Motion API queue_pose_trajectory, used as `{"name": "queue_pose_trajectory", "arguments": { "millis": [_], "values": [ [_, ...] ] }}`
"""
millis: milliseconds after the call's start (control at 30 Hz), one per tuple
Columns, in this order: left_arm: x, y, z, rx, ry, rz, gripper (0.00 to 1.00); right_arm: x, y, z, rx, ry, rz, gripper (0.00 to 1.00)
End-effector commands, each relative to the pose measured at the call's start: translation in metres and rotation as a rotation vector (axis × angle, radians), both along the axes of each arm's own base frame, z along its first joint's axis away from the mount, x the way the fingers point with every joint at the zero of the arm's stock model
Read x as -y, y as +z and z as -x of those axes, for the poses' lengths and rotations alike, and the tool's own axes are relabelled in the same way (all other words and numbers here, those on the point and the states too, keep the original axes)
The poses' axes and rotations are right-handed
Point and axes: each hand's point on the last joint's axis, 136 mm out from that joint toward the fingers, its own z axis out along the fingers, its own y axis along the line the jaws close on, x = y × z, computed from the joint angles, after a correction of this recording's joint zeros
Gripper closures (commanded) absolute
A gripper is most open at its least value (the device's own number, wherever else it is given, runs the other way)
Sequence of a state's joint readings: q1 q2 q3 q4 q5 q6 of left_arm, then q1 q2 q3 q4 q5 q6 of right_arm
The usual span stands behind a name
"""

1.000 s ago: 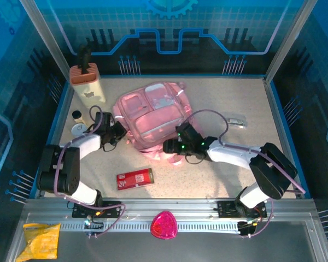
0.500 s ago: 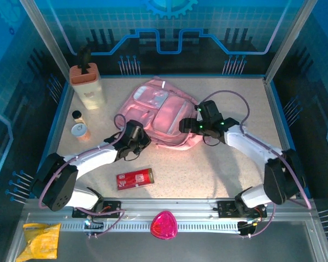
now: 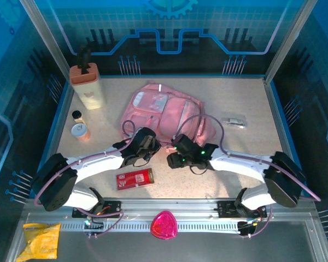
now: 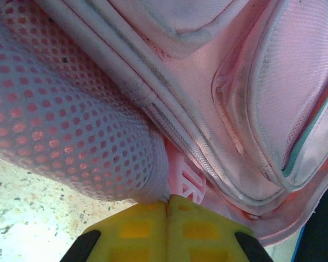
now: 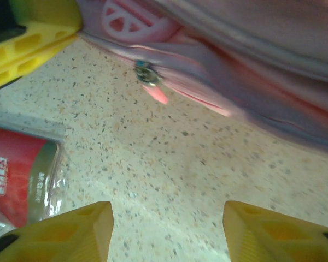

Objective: Pack books, pencil case, and school supplies into a backpack

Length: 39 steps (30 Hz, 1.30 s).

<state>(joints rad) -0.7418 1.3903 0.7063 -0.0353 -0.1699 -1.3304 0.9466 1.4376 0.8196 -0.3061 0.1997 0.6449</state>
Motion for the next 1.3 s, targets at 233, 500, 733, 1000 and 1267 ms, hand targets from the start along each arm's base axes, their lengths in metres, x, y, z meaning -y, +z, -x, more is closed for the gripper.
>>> {"name": "queue_pose_trajectory", "arguments": {
  "millis": [233,500,733,1000,1267],
  "values": [
    [0.019,0.036,-0.004,0.088,0.003,0.099,1.0,-0.025,-0.002,-0.051,0.212,-0.235,-0.066,0.48],
    [0.01,0.034,-0.004,0.099,0.019,0.055,1.0,-0.004,0.009,-0.053,0.23,-0.376,-0.046,0.6],
    [0.017,0.031,-0.005,0.089,0.003,0.072,1.0,-0.016,0.001,-0.048,0.19,-0.344,-0.089,0.66],
    [0.019,0.033,-0.005,0.091,-0.006,0.071,1.0,-0.034,0.013,-0.062,0.258,-0.291,-0.049,0.58],
    [0.014,0.029,-0.004,0.09,0.004,0.048,1.0,-0.03,0.012,-0.062,0.278,-0.267,-0.008,0.83]
  ]
}}
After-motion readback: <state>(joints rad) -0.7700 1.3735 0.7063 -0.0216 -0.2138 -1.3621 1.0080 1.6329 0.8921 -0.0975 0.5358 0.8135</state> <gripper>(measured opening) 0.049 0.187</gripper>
